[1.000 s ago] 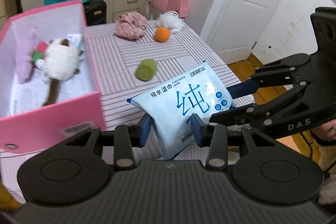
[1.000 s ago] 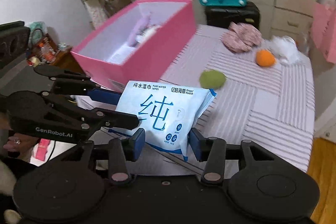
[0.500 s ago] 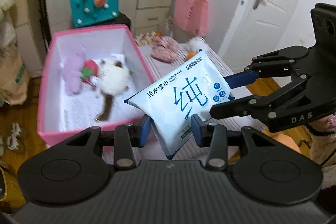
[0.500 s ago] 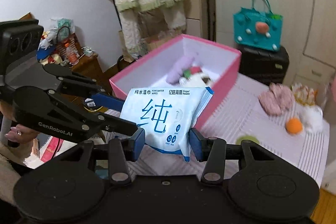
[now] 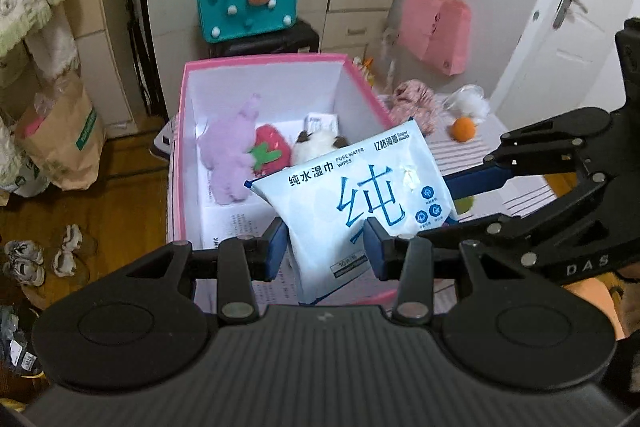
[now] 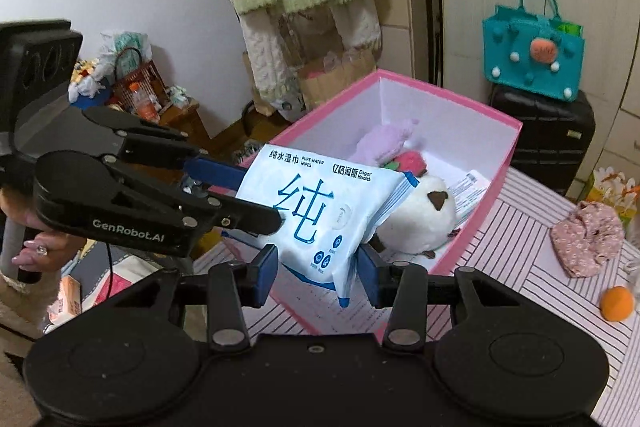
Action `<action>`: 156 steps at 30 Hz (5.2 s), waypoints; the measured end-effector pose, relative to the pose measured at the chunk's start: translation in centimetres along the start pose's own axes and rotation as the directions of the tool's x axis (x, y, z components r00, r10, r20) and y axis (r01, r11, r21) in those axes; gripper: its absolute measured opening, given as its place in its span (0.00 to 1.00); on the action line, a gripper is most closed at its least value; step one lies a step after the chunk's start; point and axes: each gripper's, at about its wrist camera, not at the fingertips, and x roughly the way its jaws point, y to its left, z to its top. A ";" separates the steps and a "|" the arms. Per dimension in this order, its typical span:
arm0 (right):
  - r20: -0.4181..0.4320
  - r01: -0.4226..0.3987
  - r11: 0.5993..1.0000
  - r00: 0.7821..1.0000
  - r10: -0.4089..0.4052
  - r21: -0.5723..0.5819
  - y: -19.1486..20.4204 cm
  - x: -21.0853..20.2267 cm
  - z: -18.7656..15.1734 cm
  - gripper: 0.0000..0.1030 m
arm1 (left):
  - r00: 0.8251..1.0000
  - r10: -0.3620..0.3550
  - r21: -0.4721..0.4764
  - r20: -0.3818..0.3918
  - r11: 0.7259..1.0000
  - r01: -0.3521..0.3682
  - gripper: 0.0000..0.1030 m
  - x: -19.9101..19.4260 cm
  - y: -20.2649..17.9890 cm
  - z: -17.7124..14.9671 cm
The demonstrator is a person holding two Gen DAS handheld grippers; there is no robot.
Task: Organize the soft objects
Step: 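Lift the wet-wipes pack with the left tool and carry it over the box, then lower the wet-wipes pack into the pink box and open the left tool, then move the left tool to the green sponge while the right tool reaches the pink scrunchie, then close the left tool on the green sponge while the right tool grasps the pink floral scrunchie, then carry the green sponge with the left tool while the right tool carries the scrunchie to the box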
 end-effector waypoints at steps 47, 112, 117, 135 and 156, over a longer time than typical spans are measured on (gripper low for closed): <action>0.055 0.144 0.981 0.989 -0.138 -0.133 2.8 -4.6 -0.8 0.46 | 0.990 0.054 0.119 -0.129 0.992 -0.039 0.55 -1.9 -2.4 0.2; 0.180 0.188 0.982 0.966 -0.185 0.002 -22.7 -2.5 -7.0 0.68 | 0.999 -0.001 0.043 -0.049 0.999 0.003 0.59 18.4 -18.3 0.7; 0.170 0.205 0.977 0.967 -0.192 -0.059 -23.7 0.0 -5.6 0.79 | 0.998 0.039 0.082 -0.051 0.996 -0.035 0.59 19.4 -18.6 0.8; 0.066 0.163 0.979 0.986 -0.156 -0.123 -28.9 6.8 -2.3 0.95 | 0.997 0.010 0.075 -0.080 0.997 -0.004 0.42 20.8 -18.3 -0.1; -0.020 0.164 0.983 0.986 -0.166 -0.083 -25.9 6.5 -2.8 0.21 | 0.998 0.012 0.040 -0.061 0.999 -0.009 0.36 20.4 -17.5 -0.1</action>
